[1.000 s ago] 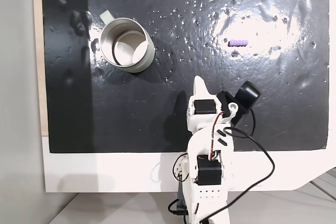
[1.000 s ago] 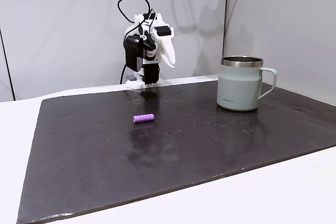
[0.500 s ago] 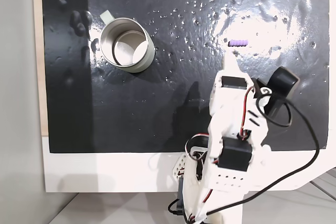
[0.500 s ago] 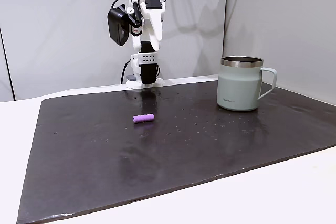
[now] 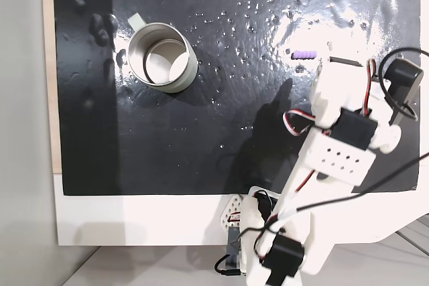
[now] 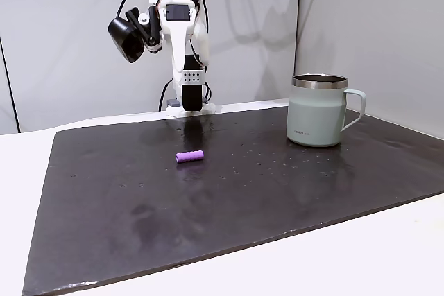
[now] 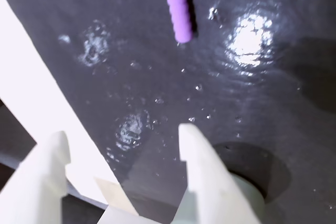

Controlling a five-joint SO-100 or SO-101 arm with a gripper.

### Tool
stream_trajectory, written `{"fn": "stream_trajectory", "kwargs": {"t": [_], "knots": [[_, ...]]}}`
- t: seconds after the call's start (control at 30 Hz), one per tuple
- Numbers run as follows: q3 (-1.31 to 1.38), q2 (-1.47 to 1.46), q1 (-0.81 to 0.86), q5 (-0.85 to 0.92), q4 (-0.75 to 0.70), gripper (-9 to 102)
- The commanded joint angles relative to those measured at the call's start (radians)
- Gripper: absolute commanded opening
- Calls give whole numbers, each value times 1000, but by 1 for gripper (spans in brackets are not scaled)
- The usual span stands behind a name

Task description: Grasp a pengrip and put it in the cup.

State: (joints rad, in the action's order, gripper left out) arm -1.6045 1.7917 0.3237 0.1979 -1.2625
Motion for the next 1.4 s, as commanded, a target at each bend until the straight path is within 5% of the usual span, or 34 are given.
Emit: {"fn": "stream_trajectory", "kwargs": {"t": [0.0,1.23,1.37], "knots": [[98,-72,-25,29,3,21],[451,-707,-21,126,21,20],[482,-759,-8,135,12,13]]}}
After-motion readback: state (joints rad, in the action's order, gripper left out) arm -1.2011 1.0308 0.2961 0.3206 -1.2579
